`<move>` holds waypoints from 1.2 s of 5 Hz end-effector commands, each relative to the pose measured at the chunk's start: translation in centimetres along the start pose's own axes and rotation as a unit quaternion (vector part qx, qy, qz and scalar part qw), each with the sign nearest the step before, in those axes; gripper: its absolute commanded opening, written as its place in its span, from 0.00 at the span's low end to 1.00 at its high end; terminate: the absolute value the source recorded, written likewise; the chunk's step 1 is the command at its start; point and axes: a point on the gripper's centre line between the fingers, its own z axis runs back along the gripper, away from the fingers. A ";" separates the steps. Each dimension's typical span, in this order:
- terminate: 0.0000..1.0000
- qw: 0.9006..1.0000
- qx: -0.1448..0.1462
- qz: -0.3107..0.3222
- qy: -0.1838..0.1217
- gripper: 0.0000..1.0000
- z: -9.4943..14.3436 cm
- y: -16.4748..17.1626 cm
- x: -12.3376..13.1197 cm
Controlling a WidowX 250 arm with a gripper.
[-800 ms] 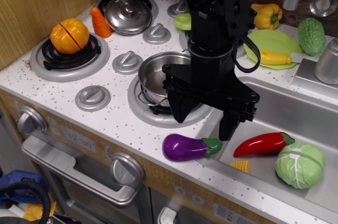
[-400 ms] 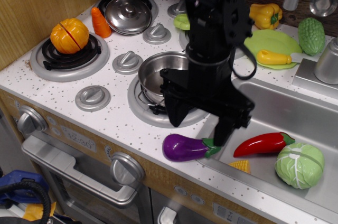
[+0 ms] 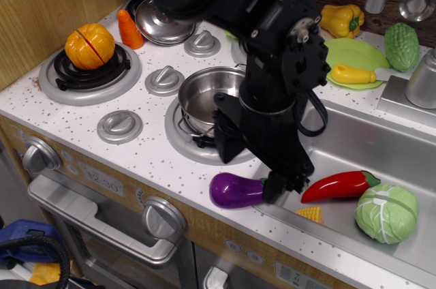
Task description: Put eggplant in pot or pan
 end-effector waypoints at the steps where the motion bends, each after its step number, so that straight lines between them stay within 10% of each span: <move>1: 0.00 0.998 -0.014 -0.051 -0.033 1.00 -1.1 0.6 0.7; 6: 0.00 0.990 -0.057 -0.130 -0.022 1.00 -4.6 1.1 0.8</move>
